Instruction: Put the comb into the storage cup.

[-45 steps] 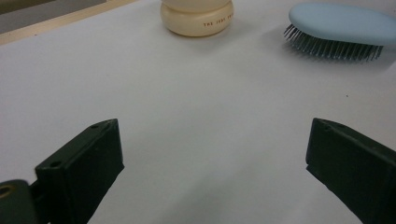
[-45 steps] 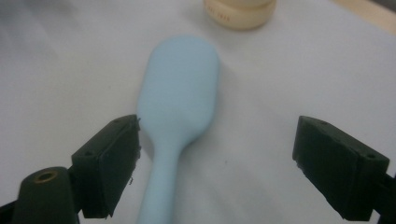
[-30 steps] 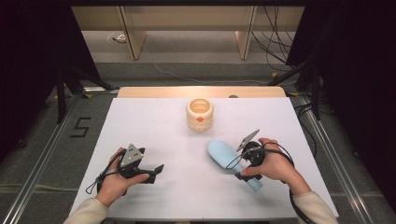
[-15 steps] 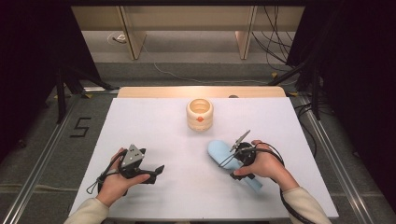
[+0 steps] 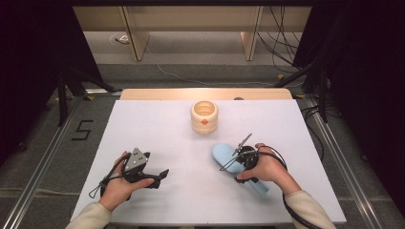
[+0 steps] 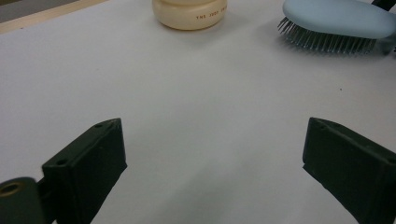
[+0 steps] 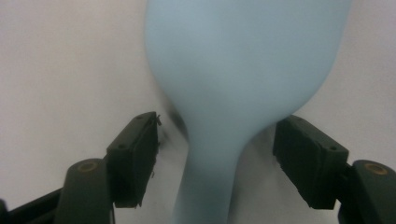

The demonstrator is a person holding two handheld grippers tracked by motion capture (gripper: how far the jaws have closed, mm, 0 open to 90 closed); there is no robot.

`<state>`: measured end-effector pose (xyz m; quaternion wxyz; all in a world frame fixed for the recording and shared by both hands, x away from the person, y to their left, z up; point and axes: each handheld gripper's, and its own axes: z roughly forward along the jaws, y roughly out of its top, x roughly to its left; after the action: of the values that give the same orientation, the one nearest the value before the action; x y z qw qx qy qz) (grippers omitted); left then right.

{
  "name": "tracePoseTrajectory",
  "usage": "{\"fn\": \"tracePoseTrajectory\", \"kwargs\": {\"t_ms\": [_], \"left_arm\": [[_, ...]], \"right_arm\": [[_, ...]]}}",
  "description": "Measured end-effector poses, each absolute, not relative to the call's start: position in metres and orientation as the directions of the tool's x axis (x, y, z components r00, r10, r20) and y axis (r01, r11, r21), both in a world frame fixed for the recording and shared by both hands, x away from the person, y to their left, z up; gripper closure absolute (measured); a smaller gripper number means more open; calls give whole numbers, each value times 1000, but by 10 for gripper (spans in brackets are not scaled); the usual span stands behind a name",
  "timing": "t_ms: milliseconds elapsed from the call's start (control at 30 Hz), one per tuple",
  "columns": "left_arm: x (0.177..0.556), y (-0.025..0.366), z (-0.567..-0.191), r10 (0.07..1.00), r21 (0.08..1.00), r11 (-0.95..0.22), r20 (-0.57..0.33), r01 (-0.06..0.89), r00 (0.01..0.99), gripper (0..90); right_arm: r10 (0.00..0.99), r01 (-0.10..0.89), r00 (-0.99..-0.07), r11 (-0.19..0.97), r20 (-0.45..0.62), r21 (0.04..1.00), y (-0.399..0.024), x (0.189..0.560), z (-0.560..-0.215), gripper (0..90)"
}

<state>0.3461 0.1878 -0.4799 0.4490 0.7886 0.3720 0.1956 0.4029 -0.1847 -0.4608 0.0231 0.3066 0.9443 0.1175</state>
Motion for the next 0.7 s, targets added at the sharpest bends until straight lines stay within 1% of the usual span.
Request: {"fn": "tracePoseTrajectory", "kwargs": {"t_ms": [67,100,133,167,267,367,400,433,500,533,567,600,633,700], "left_arm": [[346,188,-480,761,853,-322,-25,411,648,56],[346,187,-480,760,852,-323,-26,412,649,57],[346,187,-480,760,852,-323,-26,412,649,57],[346,187,-480,760,852,-323,-25,411,650,58],[346,187,-480,760,853,-321,-27,412,649,61],[346,187,-480,759,853,-322,-27,411,651,63],[346,187,-480,759,853,-322,-27,411,651,64],[346,187,-480,758,853,-322,-27,411,652,64],[346,187,-480,758,853,-322,-28,411,652,66],[346,187,-480,758,853,-322,-28,411,652,66],[346,187,-480,759,854,-319,-29,410,650,67],[346,187,-480,759,854,-319,-29,410,650,67],[346,187,-480,758,854,-320,-28,410,651,68],[346,187,-480,758,853,-321,-29,411,652,68]], "right_arm": [[593,582,-804,779,27,234,-184,403,-461,351],[599,586,-800,778,15,226,-184,404,-460,394],[599,586,-800,778,15,226,-184,404,-460,394],[605,590,-796,778,-3,216,-182,404,-460,423],[608,593,-794,780,-19,199,-179,405,-459,432],[609,595,-793,782,-20,185,-176,404,-459,477],[609,595,-793,782,-20,185,-176,404,-459,477],[606,593,-796,785,-22,180,-174,404,-458,523],[607,595,-794,785,-22,174,-172,402,-458,583],[607,595,-794,785,-22,174,-172,402,-458,583],[610,598,-792,783,-22,172,-171,400,-457,617],[610,598,-792,783,-22,172,-171,400,-457,617],[615,603,-788,779,-20,173,-170,399,-457,651],[624,612,-781,771,-15,176,-171,399,-457,671]]}}
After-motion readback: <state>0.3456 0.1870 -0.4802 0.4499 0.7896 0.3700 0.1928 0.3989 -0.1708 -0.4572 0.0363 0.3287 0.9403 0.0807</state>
